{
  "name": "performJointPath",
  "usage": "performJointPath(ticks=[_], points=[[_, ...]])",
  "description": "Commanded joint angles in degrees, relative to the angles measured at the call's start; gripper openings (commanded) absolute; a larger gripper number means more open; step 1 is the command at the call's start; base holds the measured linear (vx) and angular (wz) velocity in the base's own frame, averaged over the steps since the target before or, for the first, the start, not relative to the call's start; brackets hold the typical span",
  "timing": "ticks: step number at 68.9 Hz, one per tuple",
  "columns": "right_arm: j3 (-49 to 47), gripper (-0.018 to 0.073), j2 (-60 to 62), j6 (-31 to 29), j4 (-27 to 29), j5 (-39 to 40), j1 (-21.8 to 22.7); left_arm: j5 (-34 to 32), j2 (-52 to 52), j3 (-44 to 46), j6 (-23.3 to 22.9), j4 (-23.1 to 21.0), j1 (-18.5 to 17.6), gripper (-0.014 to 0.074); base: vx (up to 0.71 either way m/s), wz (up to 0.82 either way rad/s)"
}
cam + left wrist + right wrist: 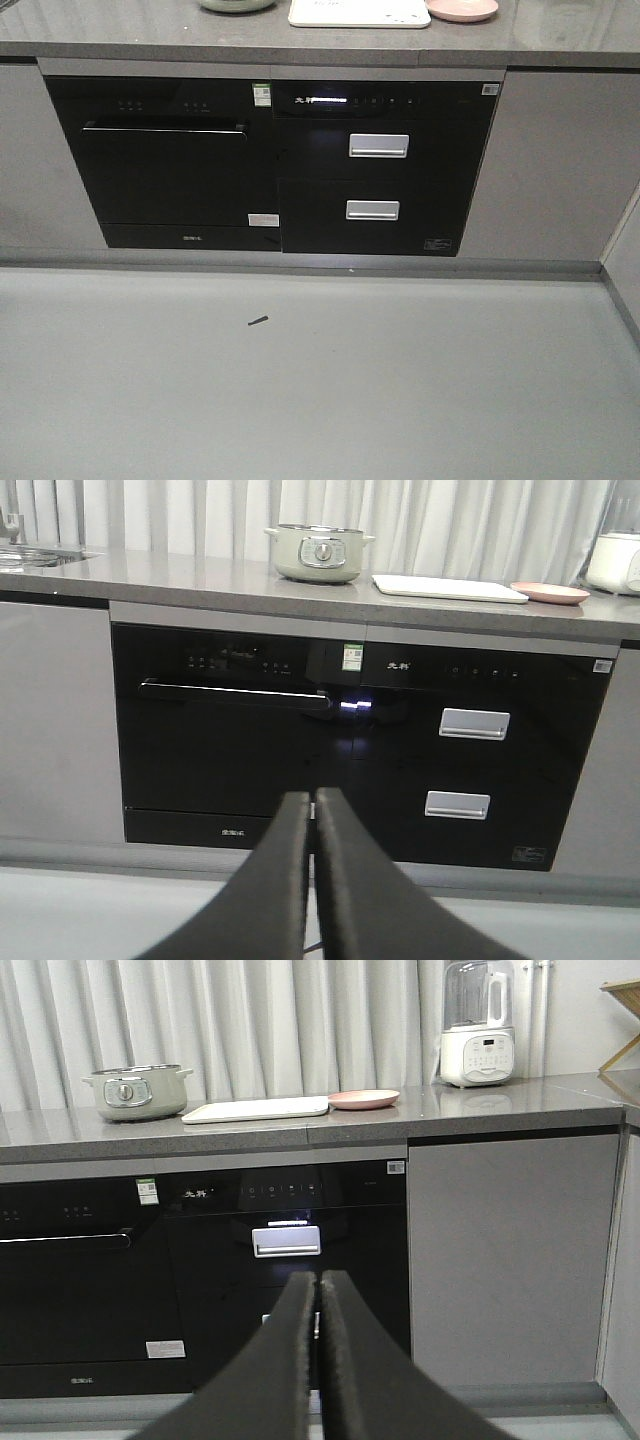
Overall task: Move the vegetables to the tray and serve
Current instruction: 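Drive the base toward the counter with both grippers closed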
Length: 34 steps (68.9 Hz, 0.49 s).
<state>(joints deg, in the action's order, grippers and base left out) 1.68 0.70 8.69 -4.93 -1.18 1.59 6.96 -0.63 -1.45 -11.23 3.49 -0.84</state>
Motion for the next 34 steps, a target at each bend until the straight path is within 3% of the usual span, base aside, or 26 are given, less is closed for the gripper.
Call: performJointPath(ticks=[1,34], points=[[0.82,-0.0003,0.40,-0.57,-0.56,4.19,0.38,-4.22,-0.83,-1.44,-0.45,-0.33,-0.14,-0.0006,0.12,0.00],[0.82,-0.0003,0.40,-0.57,-0.56,4.19,0.38,-4.22,-0.83,-1.44,-0.45,-0.33,-0.14,-0.0006,0.12,-0.01]])
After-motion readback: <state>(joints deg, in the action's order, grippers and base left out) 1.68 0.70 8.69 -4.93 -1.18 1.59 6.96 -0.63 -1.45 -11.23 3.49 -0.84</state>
